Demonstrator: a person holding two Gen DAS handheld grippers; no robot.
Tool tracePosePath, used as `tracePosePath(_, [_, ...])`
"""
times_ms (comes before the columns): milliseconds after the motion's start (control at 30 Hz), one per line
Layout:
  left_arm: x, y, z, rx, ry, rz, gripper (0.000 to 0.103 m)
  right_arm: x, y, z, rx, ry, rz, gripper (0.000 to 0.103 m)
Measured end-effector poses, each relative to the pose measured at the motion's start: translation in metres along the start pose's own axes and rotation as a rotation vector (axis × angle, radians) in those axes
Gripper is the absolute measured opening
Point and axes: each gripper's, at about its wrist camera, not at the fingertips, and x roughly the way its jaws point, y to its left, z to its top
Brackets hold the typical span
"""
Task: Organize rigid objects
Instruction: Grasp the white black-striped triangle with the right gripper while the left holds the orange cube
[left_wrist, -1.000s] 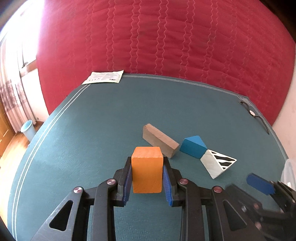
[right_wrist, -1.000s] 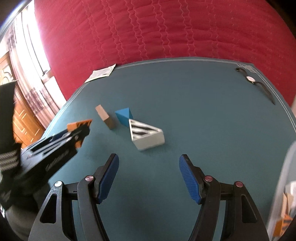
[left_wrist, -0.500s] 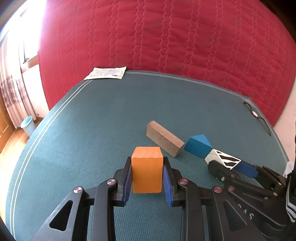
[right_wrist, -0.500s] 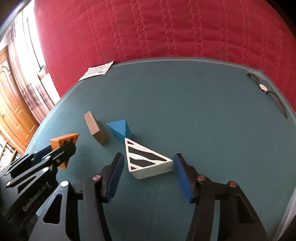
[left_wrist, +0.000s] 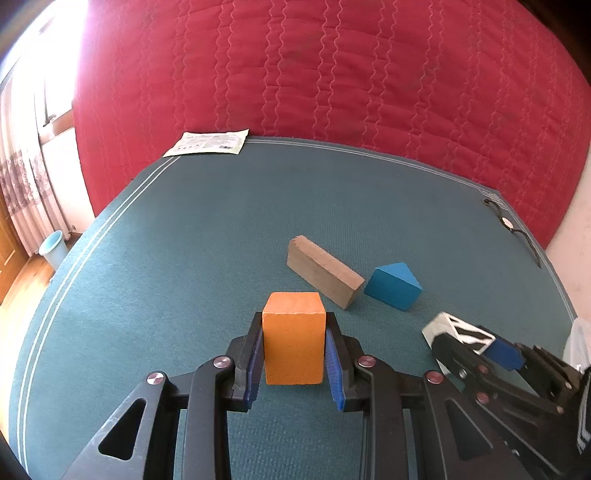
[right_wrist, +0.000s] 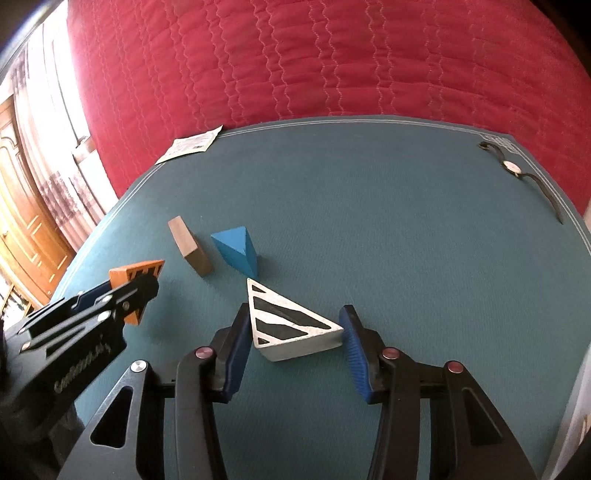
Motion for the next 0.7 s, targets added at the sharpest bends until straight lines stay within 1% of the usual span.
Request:
tracePosePath(133, [-0.002,-0.005,-0.002,0.015,-0.003,-0.008,0.031,-0.014,-0.003,-0.01,0.016,-0.015,-0.016,0.048])
tracePosePath(467, [-0.005,-0.016,-0.004,0.036,-0.007,-0.044,0.031,-0.042,-0.013,-0.022,0.053,-0.049,-0.041,0.048])
tracePosePath(567, [-0.006,-0.019,-0.006,0.041,-0.004,-0.06,0.031,-0.05,-0.017,-0.025,0.064,-0.06,-0.046,0.048])
tracePosePath(700, [-0.008,-0.026,-0.008,0.051,0.003,-0.103,0.031,-0.059,-0.021,-0.029,0.079,-0.07,-0.053,0.048])
